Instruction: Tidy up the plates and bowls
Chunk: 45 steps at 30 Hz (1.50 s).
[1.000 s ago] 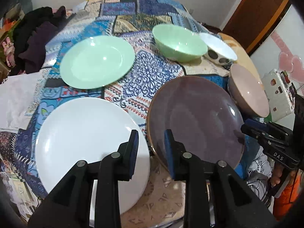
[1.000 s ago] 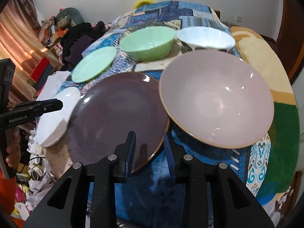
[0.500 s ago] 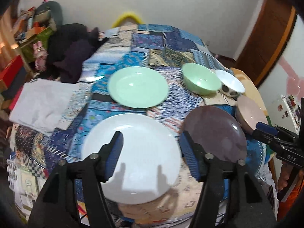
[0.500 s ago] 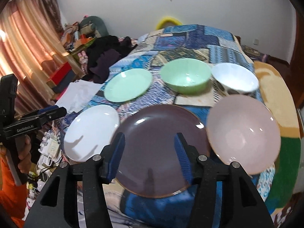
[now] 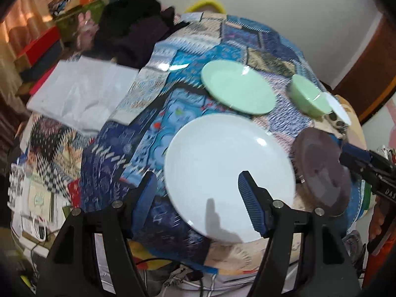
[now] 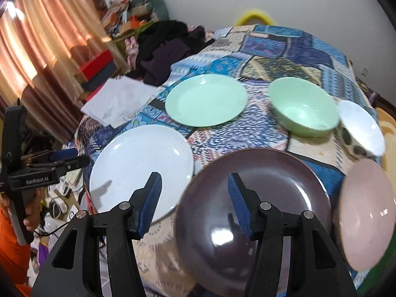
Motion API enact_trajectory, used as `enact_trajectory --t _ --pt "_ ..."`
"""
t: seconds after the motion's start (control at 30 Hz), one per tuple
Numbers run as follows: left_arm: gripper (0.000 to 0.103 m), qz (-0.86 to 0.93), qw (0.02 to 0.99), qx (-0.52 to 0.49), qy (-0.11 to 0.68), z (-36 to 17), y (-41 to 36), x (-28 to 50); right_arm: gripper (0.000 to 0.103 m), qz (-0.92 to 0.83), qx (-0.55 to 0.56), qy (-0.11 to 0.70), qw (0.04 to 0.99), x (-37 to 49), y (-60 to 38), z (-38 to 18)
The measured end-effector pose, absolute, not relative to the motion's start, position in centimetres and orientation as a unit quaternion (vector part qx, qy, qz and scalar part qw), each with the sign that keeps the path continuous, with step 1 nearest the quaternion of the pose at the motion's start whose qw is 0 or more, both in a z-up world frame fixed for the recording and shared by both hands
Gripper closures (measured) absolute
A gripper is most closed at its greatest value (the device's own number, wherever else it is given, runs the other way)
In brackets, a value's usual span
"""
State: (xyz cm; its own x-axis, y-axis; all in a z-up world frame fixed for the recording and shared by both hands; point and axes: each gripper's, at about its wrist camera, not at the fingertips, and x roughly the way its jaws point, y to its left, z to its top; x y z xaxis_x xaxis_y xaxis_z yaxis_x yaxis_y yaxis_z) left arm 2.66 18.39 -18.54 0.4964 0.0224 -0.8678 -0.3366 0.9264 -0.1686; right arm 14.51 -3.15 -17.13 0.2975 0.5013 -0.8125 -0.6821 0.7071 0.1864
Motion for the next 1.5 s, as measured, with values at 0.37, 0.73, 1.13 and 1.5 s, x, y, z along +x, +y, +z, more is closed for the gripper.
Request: enact_trajectory --t 0.37,0.73,1.13,1.5 --pt "0.053 0.082 0.821 -0.186 0.534 -23.0 20.1 2.5 0.054 0.391 -0.143 0.502 0.758 17.1 1.2 -20.7" --pt "0.077 0.064 0.814 -0.211 0.537 -24.4 20.2 3.0 0.082 0.393 -0.185 0.537 0.723 19.1 3.9 -23.8" --pt "0.079 0.072 0.815 -0.208 0.536 -24.3 21.3 3.6 0.085 0.392 -0.179 0.545 0.719 17.9 4.2 -23.6" --pt "0.079 0.105 0.811 -0.193 0.542 -24.6 24.6 3.3 0.085 0.406 -0.166 0.541 0.718 15.1 4.5 -23.2"
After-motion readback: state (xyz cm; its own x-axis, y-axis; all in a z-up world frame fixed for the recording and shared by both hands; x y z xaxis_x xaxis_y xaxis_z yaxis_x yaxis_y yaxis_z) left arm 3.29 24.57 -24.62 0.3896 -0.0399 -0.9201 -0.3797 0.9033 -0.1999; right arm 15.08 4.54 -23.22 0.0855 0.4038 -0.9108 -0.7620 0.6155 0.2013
